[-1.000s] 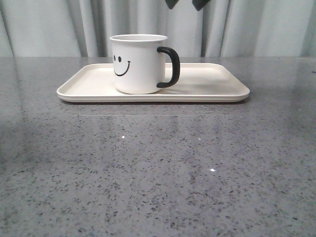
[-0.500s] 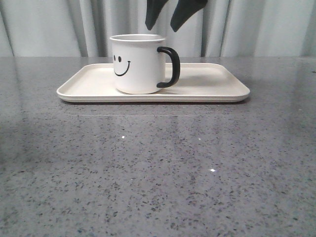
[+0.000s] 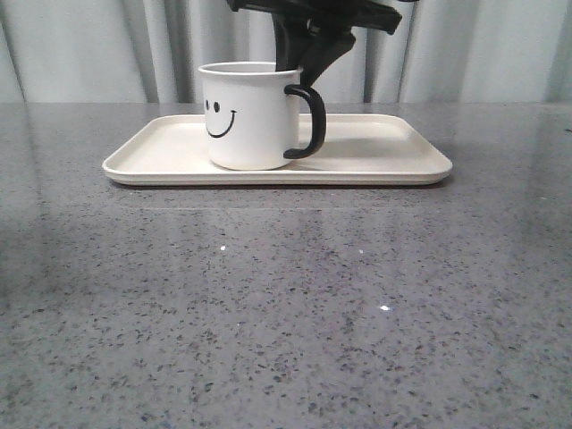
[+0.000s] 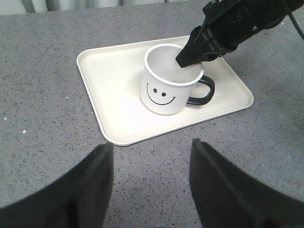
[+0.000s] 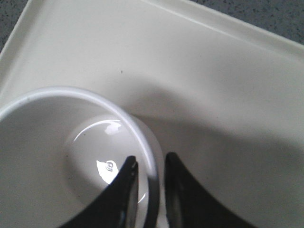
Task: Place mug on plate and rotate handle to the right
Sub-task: 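Lower the right gripper into the mug and pinch its rim, then twist the mug on the tray with the right gripper, turning the handle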
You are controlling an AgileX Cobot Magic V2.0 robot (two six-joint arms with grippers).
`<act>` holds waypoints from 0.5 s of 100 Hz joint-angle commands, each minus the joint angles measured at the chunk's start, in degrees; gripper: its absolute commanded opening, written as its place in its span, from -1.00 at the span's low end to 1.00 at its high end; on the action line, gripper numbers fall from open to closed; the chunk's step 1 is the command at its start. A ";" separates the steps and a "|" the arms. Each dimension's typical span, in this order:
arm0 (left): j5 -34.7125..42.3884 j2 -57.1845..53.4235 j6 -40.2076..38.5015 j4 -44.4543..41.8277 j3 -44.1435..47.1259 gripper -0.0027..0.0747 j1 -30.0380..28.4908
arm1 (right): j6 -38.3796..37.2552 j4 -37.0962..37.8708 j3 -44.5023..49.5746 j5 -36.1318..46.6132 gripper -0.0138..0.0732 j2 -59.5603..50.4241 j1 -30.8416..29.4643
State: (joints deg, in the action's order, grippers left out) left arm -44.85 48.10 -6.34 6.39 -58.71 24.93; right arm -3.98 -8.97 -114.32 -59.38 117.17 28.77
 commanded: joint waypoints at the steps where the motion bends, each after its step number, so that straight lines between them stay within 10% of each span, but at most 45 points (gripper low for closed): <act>1: 4.16 -0.49 -0.11 0.92 -1.52 0.01 0.44 | -0.17 -0.35 -1.92 1.56 -0.73 -3.58 -0.03; 25: 4.16 -0.49 -0.11 0.92 -1.52 0.01 0.44 | 1.14 0.31 -3.21 -0.63 -0.82 -3.63 -0.03; 50: 4.16 -0.49 -0.11 0.92 -1.52 0.01 0.44 | 18.06 -0.47 -8.61 -5.45 -0.82 -3.63 -0.23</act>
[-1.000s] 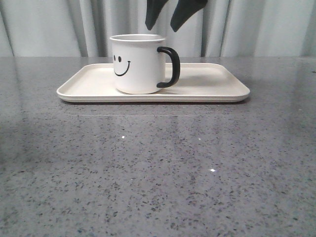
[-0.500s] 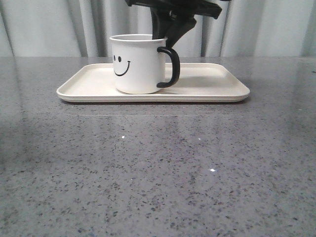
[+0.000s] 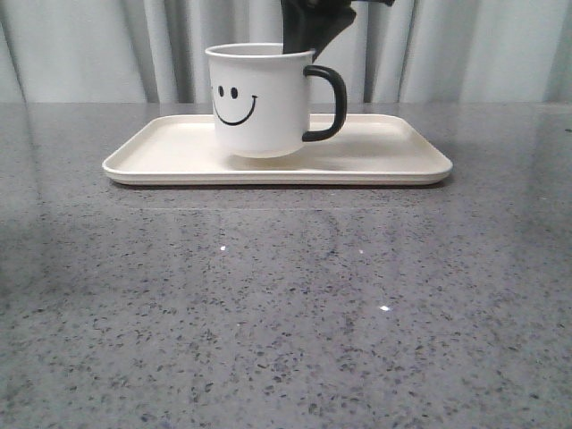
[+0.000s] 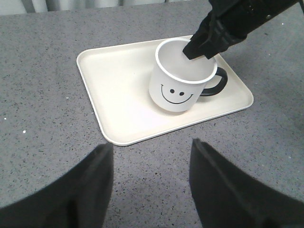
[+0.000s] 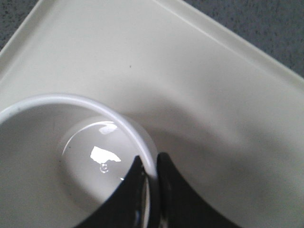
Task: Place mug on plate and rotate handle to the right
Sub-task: 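Twist the mug on the tray with the right gripper, turning the handle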
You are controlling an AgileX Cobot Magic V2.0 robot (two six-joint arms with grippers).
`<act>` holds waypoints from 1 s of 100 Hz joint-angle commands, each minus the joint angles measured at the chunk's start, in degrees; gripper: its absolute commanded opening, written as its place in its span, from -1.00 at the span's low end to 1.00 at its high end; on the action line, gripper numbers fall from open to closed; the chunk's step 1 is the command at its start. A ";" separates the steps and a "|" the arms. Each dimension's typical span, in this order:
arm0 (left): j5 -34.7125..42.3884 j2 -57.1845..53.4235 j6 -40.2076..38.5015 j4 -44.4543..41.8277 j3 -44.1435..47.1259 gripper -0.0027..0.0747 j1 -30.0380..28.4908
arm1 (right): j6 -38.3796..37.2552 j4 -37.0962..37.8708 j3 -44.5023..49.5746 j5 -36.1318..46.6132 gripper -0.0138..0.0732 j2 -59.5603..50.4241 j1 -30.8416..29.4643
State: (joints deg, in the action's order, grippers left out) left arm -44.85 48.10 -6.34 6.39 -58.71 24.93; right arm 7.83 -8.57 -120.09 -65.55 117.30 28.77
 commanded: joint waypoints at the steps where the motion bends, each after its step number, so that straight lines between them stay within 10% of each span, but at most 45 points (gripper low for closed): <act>1: 4.16 -0.49 -0.11 0.92 -1.52 0.01 0.44 | 6.77 -1.04 -2.84 0.71 -0.82 -3.75 -0.23; 39: 3.81 -0.49 -0.11 0.92 -1.52 0.01 0.44 | 25.88 -1.85 -2.84 0.54 -0.82 -3.35 -0.23; 78: 3.81 -0.49 -0.11 0.92 -1.52 0.01 0.44 | 26.41 -2.04 -2.84 2.40 -0.81 -1.63 -0.23; 100: 3.81 -0.49 -0.11 0.92 -1.52 0.01 0.44 | 26.41 -2.04 -2.84 4.08 -0.28 -1.63 -0.23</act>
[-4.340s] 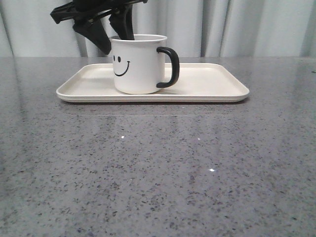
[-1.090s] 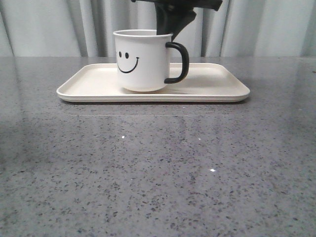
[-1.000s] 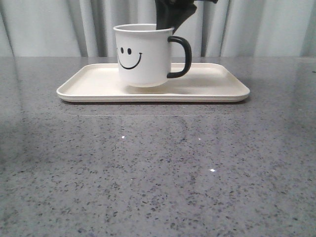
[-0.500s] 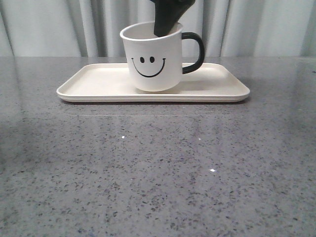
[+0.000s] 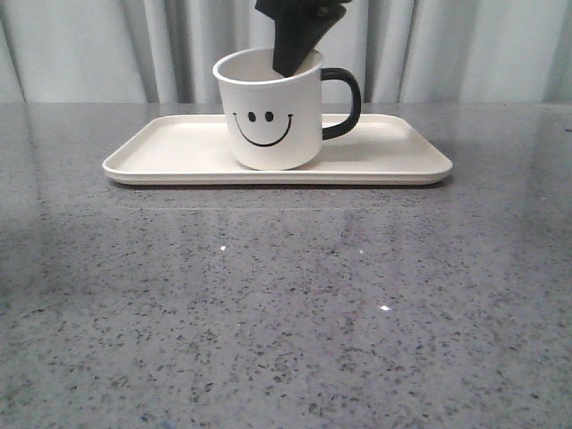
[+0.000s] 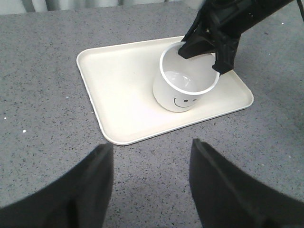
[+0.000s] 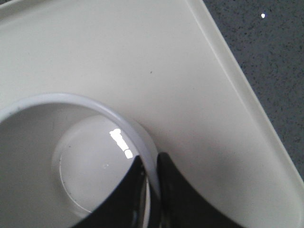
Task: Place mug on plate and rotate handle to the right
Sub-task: 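Twist the mug on the tray with the right gripper, turning the handle, then open the right gripper and lift it up out of the mug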
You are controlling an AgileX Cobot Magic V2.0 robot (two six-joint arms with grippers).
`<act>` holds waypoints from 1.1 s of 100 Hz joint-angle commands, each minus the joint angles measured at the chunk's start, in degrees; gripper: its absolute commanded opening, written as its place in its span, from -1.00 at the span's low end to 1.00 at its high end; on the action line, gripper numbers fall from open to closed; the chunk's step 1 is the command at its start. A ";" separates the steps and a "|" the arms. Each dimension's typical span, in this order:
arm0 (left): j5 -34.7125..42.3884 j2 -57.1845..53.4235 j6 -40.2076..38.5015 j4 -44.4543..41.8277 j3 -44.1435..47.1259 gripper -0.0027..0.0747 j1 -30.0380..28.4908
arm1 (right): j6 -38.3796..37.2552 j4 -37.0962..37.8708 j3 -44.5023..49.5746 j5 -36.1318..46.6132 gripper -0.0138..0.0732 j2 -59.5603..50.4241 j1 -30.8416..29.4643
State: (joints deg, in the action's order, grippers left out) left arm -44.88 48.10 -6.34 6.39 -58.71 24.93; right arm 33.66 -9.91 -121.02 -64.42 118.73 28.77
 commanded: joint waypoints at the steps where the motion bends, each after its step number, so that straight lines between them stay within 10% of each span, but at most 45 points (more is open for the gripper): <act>1: 3.85 -0.49 -0.11 0.92 -1.52 0.01 0.44 | 0.59 -0.64 -1.91 2.98 -0.26 -3.06 -0.23; 71: 10.93 -3.47 0.61 -0.26 -0.18 -0.02 0.44 | -7.27 0.46 -1.96 2.42 -0.10 -10.01 -0.23; 110: 15.32 -11.40 0.61 -0.79 8.92 -0.83 0.44 | -15.10 -3.85 -0.99 -4.49 -0.82 -18.50 -0.23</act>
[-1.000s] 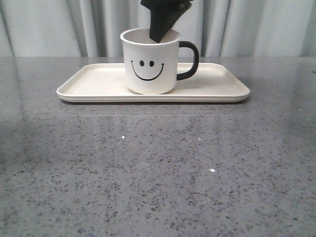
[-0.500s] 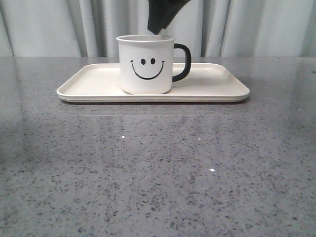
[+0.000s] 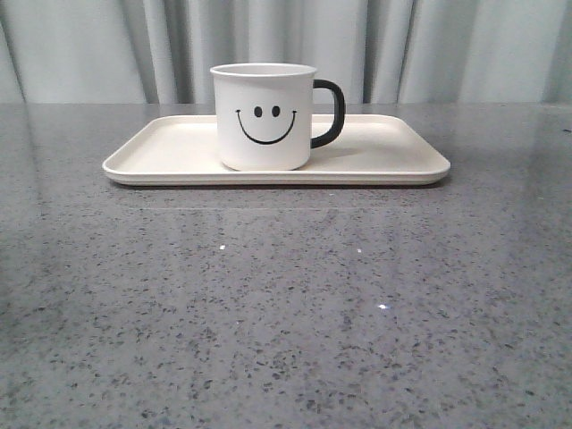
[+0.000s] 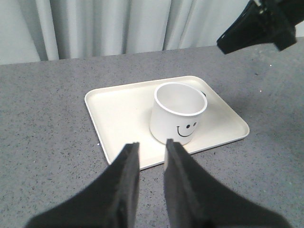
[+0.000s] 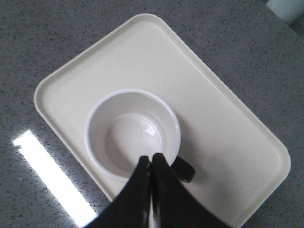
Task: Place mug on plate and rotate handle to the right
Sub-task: 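Open the right gripper and lift it up out of the mug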
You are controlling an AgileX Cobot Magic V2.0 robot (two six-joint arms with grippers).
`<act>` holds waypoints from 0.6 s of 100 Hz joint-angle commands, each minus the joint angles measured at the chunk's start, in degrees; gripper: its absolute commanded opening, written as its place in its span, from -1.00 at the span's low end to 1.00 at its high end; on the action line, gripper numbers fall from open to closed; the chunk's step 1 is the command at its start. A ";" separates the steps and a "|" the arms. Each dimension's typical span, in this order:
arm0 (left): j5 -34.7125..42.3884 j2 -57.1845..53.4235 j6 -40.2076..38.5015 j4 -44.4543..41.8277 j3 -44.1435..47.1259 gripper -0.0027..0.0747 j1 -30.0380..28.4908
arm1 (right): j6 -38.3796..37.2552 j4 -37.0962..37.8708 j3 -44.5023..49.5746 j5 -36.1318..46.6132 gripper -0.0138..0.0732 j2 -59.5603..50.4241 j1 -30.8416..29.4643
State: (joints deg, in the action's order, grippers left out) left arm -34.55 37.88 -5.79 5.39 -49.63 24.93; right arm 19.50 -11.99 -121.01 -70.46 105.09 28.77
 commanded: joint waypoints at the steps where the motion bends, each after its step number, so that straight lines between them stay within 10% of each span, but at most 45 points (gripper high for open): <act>1: 5.03 -1.44 0.06 0.21 -0.05 -0.85 0.44 | -0.94 -1.77 -0.79 1.62 -0.82 -5.05 -0.23; 60: 12.33 -10.41 0.06 0.11 11.27 -0.98 0.44 | -3.56 -2.04 36.87 25.47 -0.82 -34.40 -0.23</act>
State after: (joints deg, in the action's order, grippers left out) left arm -28.68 28.21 -5.79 5.39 -37.87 24.93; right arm 16.70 -13.04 -89.67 -53.81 77.01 28.77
